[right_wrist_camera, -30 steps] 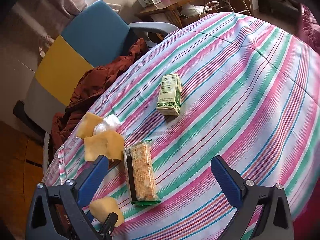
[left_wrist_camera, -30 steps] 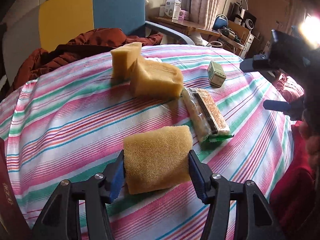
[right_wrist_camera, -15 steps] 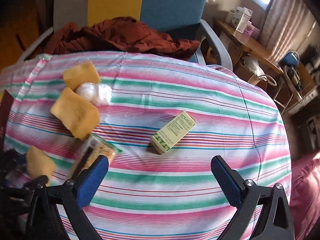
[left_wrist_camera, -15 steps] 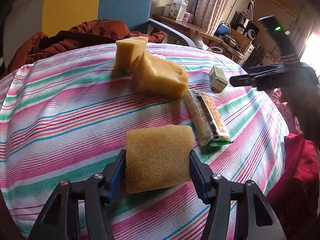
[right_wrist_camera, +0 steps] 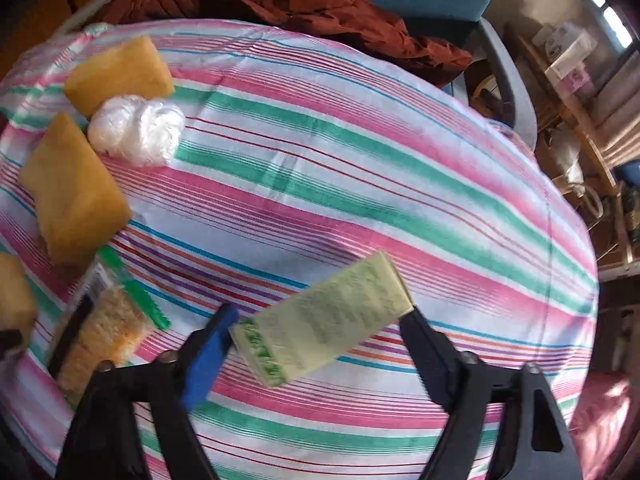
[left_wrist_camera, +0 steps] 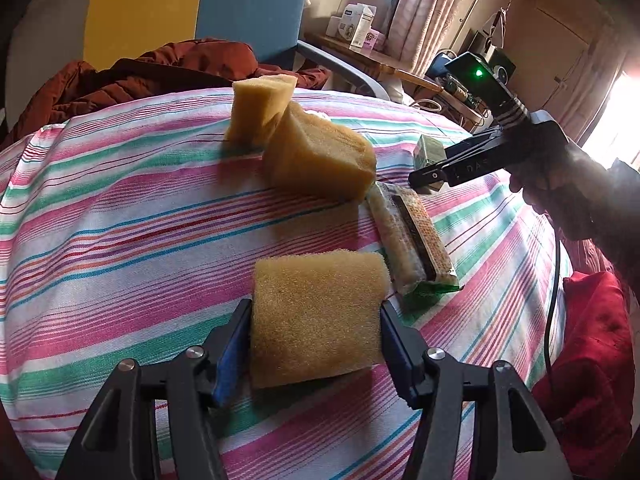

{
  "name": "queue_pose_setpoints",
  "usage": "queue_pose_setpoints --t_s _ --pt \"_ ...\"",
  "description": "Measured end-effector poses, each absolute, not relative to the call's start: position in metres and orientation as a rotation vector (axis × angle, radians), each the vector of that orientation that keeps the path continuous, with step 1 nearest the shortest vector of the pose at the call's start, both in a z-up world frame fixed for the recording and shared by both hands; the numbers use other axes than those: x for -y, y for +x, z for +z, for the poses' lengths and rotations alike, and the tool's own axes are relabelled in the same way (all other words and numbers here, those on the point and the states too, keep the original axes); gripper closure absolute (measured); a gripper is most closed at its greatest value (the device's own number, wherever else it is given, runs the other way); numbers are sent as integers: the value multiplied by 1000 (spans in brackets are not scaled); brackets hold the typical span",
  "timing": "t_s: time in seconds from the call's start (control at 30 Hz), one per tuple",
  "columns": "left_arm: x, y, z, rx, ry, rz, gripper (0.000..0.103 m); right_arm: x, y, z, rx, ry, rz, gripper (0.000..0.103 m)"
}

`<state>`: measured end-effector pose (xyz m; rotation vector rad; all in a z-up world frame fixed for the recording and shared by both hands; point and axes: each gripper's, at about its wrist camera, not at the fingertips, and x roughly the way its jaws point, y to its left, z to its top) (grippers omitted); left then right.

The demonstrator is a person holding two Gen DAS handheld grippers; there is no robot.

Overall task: Organize objects
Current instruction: 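Grasp the green-white medicine box with the right tool while the left holds the sponge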

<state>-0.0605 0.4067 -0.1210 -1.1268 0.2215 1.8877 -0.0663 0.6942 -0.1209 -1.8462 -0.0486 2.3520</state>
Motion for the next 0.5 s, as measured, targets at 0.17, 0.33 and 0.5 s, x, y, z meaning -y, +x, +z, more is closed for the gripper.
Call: queue_pose_setpoints --t_s 0.17,0.33,0.5 --pt "-408 -57 -120 -245 -1116 1898 42 -691 -47 -117 -60 -1769 2333 29" --pt "-400 -55 -112 -250 -1149 1915 44 -674 -18 -96 -159 -1654 2348 29" --pt "-379 -43 -92 -251 -1124 1941 45 -645 -3 -65 -200 -1555 2407 29"
